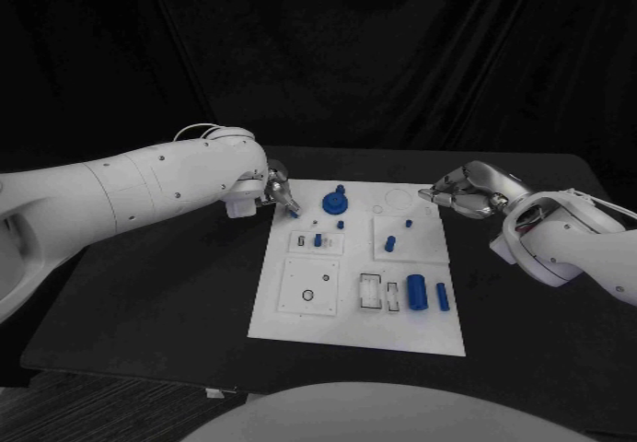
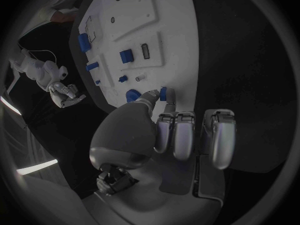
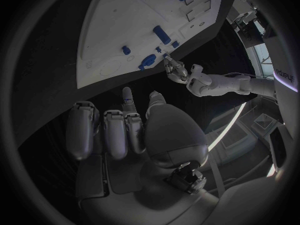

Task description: Assemble the parts on the task board

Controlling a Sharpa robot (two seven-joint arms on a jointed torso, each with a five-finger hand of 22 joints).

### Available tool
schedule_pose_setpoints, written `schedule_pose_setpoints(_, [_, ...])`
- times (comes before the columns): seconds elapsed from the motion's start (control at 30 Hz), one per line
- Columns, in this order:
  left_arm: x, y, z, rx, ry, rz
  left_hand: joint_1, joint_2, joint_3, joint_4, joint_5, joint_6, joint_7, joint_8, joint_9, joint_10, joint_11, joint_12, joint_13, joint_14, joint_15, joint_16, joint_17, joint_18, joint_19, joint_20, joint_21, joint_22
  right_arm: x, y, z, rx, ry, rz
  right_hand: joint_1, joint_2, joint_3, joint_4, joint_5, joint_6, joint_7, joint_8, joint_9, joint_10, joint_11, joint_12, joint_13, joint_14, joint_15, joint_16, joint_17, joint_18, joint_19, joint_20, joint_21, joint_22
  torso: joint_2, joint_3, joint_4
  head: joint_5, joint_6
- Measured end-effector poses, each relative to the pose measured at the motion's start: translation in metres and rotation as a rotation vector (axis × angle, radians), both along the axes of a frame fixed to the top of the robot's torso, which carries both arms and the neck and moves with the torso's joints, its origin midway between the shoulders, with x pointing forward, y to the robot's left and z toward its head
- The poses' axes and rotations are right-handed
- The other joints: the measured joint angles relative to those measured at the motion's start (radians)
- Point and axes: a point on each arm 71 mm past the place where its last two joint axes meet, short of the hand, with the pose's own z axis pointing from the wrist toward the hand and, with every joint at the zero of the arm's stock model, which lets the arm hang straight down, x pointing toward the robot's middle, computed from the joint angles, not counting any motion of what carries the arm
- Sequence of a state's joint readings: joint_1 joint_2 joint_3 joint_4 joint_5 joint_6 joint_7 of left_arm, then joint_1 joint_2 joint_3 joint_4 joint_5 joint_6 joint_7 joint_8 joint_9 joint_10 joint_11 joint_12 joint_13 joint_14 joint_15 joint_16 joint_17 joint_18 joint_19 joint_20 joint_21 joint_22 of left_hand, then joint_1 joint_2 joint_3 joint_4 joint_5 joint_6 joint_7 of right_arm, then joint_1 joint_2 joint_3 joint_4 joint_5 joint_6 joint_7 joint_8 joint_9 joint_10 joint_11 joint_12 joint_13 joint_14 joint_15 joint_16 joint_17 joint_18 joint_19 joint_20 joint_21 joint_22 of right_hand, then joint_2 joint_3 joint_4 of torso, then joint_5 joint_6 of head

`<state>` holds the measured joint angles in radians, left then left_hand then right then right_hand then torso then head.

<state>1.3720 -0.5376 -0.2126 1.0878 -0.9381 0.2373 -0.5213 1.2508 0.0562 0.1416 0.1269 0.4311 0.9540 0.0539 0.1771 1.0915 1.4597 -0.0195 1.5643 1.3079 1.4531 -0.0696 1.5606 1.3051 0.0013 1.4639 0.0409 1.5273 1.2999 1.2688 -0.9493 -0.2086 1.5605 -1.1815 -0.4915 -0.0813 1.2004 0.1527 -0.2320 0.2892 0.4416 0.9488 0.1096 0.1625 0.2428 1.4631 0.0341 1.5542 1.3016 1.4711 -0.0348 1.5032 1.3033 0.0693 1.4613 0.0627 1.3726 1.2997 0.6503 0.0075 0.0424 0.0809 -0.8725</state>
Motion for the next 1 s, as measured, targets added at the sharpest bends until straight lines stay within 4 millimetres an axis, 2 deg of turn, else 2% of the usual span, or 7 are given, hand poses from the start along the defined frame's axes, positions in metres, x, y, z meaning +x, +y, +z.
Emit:
schedule_pose_setpoints(0.13, [-0.001, 0.002, 0.000, -0.003, -0.003, 0.002, -0.009, -0.025, 0.045, -0.011, 0.016, 0.000, 0.000, 0.000, 0.000, 0.000, 0.000, 0.000, 0.000, 0.000, 0.000, 0.000, 0.000, 0.000, 0.000, 0.000, 0.000, 0.000, 0.000, 0.000, 0.000, -0.001, 0.002, 0.000, 0.000, 0.000, 0.000, 0.000, 0.000, 0.000, 0.000, 0.000, 0.000, 0.000, 0.000, 0.000, 0.000, 0.000, 0.000, 0.000, 0.000, 0.000, 0.000, 0.000, 0.000, 0.000, 0.000, 0.0000, 0.0000, 0.001, 0.000])
schedule_pose_setpoints(0.27, [-0.002, 0.004, 0.000, -0.011, -0.009, 0.003, -0.009, -0.025, 0.047, -0.013, 0.019, 0.005, 0.005, 0.000, 0.000, 0.000, 0.000, 0.000, 0.000, 0.000, 0.000, 0.000, 0.000, 0.000, 0.000, 0.000, 0.000, 0.000, 0.000, 0.000, 0.000, -0.002, 0.003, -0.001, 0.000, 0.000, 0.000, 0.000, 0.000, 0.000, 0.000, 0.000, 0.000, 0.000, 0.000, 0.000, 0.000, 0.000, 0.000, 0.000, 0.000, 0.000, 0.000, 0.000, 0.000, 0.000, 0.000, 0.0000, 0.0000, 0.002, 0.000])
schedule_pose_setpoints(0.33, [-0.004, 0.006, 0.001, -0.016, -0.014, 0.005, -0.025, -0.043, 0.100, -0.028, 0.020, 0.005, 0.006, 0.000, 0.000, 0.000, 0.000, 0.000, 0.000, 0.000, 0.000, 0.000, 0.000, 0.000, 0.000, 0.000, 0.000, 0.000, 0.000, 0.000, 0.000, -0.002, 0.004, -0.001, 0.000, 0.000, 0.000, 0.000, 0.000, 0.000, 0.000, 0.000, 0.000, 0.000, 0.000, 0.000, 0.000, 0.000, 0.000, 0.000, 0.000, 0.000, 0.000, 0.000, 0.000, 0.000, 0.000, 0.0000, 0.0000, 0.002, 0.000])
schedule_pose_setpoints(0.53, [-0.013, 0.012, 0.002, -0.036, -0.025, 0.003, -0.030, -0.049, 0.109, -0.036, 0.020, 0.009, 0.010, 0.001, 0.000, 0.000, 0.000, 0.000, 0.000, 0.000, 0.000, 0.000, 0.000, 0.000, 0.000, 0.000, 0.000, 0.000, 0.000, -0.002, -0.001, -0.004, 0.007, -0.005, 0.000, 0.000, 0.000, 0.000, 0.000, 0.000, 0.000, 0.000, 0.000, 0.000, 0.000, 0.000, 0.000, 0.000, 0.000, 0.000, 0.000, 0.000, 0.000, 0.000, 0.000, 0.000, 0.000, 0.0000, 0.0001, 0.000, 0.000])
schedule_pose_setpoints(0.6, [-0.017, 0.014, 0.005, -0.042, -0.029, -0.001, -0.044, -0.063, 0.149, -0.046, 0.020, 0.009, 0.010, 0.001, 0.000, 0.000, 0.000, 0.000, 0.000, 0.000, 0.000, 0.000, 0.000, 0.000, 0.000, 0.000, 0.000, 0.000, 0.000, -0.003, -0.001, -0.004, 0.007, -0.007, 0.000, 0.000, 0.000, 0.000, 0.000, 0.000, 0.000, 0.000, 0.000, 0.000, 0.000, 0.000, 0.000, 0.000, 0.000, 0.000, 0.000, 0.000, 0.000, 0.000, 0.000, 0.000, 0.000, 0.0000, 0.0001, -0.002, 0.000])
schedule_pose_setpoints(0.8, [-0.022, 0.011, 0.022, -0.055, -0.049, -0.024, -0.050, -0.069, 0.149, -0.046, 0.019, 0.011, 0.011, 0.011, 0.001, 0.007, -0.007, 0.000, 0.000, 0.000, 0.000, 0.000, 0.000, 0.000, 0.000, 0.000, 0.000, 0.000, 0.000, -0.003, -0.001, -0.006, 0.010, -0.010, 0.000, 0.000, 0.000, 0.000, 0.000, 0.000, 0.000, 0.000, 0.000, 0.000, 0.000, 0.000, 0.000, 0.000, 0.000, 0.000, 0.000, 0.000, 0.000, 0.000, 0.000, 0.000, 0.000, 0.0000, 0.0001, -0.002, 0.000])
schedule_pose_setpoints(1.0, [-0.028, 0.010, 0.027, -0.071, -0.026, -0.037, -0.050, -0.069, 0.167, -0.045, 0.015, 0.011, 0.011, 0.011, 0.001, 0.007, -0.007, 0.000, 0.000, 0.000, 0.000, 0.000, 0.000, 0.000, 0.000, 0.000, 0.000, 0.000, 0.000, -0.003, -0.001, -0.006, 0.011, -0.010, 0.000, 0.000, 0.000, 0.000, 0.000, 0.000, 0.000, 0.000, 0.000, 0.000, 0.000, 0.000, 0.000, 0.000, 0.000, 0.000, 0.000, 0.000, 0.000, 0.000, 0.000, 0.000, -0.001, 0.0000, 0.0001, 0.001, 0.000])
